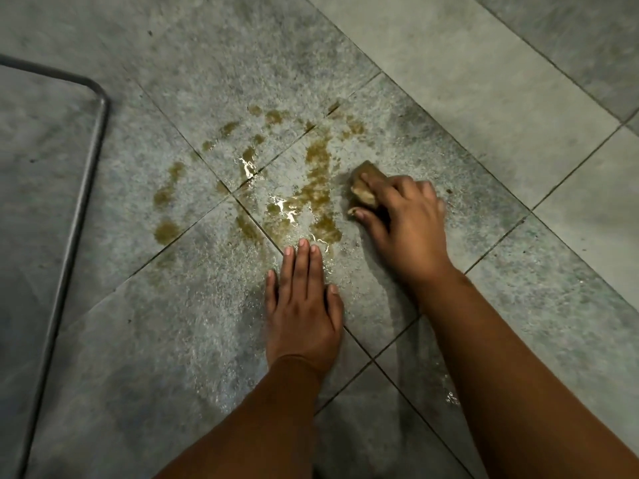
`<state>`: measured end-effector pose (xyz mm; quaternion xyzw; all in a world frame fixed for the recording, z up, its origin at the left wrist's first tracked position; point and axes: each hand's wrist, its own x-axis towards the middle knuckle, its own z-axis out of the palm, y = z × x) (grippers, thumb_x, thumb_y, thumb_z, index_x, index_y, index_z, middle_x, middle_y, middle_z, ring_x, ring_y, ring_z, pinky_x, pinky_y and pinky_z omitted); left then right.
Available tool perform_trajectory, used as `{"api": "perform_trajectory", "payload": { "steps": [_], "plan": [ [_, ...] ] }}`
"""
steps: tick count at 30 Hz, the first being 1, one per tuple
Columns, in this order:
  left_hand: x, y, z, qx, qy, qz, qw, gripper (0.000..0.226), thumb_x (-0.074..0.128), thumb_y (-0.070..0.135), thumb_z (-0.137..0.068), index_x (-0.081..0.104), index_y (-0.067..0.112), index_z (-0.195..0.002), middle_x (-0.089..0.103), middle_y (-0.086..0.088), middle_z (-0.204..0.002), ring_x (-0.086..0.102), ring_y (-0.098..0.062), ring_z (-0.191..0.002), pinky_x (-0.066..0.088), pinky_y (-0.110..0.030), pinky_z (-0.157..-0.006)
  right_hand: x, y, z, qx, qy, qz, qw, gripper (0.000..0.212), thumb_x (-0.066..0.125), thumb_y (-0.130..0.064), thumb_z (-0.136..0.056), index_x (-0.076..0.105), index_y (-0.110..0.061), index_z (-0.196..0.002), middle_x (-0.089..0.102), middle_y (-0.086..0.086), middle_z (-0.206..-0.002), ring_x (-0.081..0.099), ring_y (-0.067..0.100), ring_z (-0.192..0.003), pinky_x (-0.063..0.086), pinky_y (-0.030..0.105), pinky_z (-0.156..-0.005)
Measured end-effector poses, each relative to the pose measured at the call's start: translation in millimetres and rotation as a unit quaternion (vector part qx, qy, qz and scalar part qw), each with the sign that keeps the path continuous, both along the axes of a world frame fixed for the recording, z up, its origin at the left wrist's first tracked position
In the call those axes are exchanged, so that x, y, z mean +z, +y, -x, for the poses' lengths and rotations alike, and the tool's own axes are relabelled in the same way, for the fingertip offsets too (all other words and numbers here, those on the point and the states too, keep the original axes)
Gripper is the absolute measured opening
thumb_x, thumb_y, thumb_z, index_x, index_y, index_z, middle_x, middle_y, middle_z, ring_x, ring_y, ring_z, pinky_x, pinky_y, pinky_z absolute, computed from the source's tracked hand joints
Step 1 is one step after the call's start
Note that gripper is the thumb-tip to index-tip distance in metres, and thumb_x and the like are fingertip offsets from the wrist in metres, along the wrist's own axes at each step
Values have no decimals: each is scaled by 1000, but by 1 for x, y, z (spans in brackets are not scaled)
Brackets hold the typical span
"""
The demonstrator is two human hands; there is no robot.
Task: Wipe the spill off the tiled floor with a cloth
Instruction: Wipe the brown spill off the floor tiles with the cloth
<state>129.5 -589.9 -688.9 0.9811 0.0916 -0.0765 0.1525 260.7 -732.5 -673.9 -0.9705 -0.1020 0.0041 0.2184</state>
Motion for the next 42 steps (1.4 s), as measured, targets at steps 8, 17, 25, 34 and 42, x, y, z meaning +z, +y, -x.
{"api": "perform_trajectory", "payload": {
  "steps": [8,17,25,34,42],
  "plan": [
    [-7,6,-3,2,-18,4,1000,60,25,39,-100,11,20,-155,7,3,-162,-4,-11,-149,0,-39,-119,-5,77,-135,9,-12,-12,1000,44,53,-50,-90,48,-40,-133,53,-6,-127,42,22,-119,28,39,-89],
    [-5,6,-4,1,-21,-12,1000,60,26,36,-99,18,16,-154,14,0,-162,5,-15,-149,7,-42,-118,-5,55,-28,24,-19,-36,999,43,58,-48,-89,53,-33,-129,56,-5,-110,45,19,-102,31,35,-81],
    [-8,7,-4,-1,-12,-8,1000,61,26,38,-98,16,17,-155,11,1,-162,0,-13,-149,3,-41,-119,-11,83,-100,-9,-34,-8,999,42,54,-46,-92,49,-39,-133,55,-4,-122,44,22,-114,27,38,-83],
    [-10,8,-3,-4,-7,-2,1000,60,23,38,-99,10,20,-155,6,2,-162,-1,-14,-150,5,-43,-118,2,47,-29,-5,18,-7,1000,38,56,-44,-91,55,-29,-126,54,0,-115,44,23,-106,28,36,-80],
    [-12,8,-3,0,-22,3,1000,60,22,39,-99,12,20,-155,9,3,-162,2,-14,-149,5,-41,-119,-3,49,-35,-35,-12,-7,999,40,56,-40,-92,49,-37,-131,55,-1,-115,44,24,-107,24,35,-79]
  ]
}}
